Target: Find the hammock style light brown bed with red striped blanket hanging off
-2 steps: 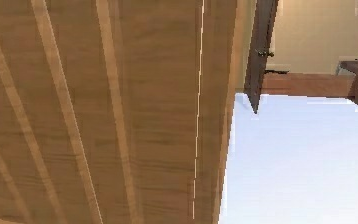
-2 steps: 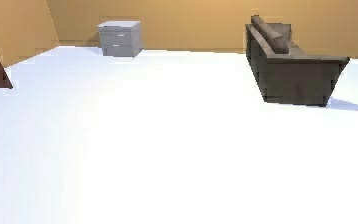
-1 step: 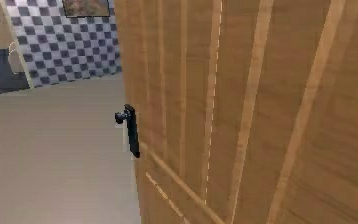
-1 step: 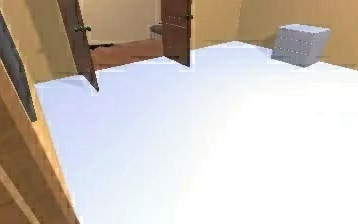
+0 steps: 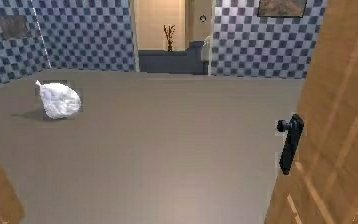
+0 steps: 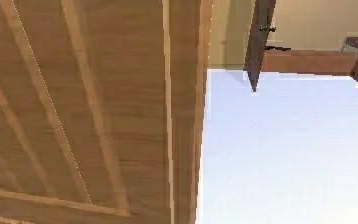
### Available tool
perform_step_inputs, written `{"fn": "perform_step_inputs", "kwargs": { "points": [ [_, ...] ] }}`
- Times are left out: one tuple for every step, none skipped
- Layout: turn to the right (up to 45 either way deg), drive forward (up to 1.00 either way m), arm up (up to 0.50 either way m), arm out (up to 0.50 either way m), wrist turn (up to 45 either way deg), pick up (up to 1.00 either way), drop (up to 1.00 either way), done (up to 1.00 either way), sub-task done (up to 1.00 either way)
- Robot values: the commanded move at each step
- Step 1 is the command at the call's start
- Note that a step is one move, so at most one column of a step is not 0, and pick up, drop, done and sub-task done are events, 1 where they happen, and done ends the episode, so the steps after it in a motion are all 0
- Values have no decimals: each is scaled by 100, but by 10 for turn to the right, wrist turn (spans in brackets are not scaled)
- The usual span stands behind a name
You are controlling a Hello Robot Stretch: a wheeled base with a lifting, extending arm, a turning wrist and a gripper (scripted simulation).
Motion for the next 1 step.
{"fn": "perform_step_inputs", "kwargs": {
  "points": [
    [-450,0,0,0,0,0,0,0,0]
  ]
}}
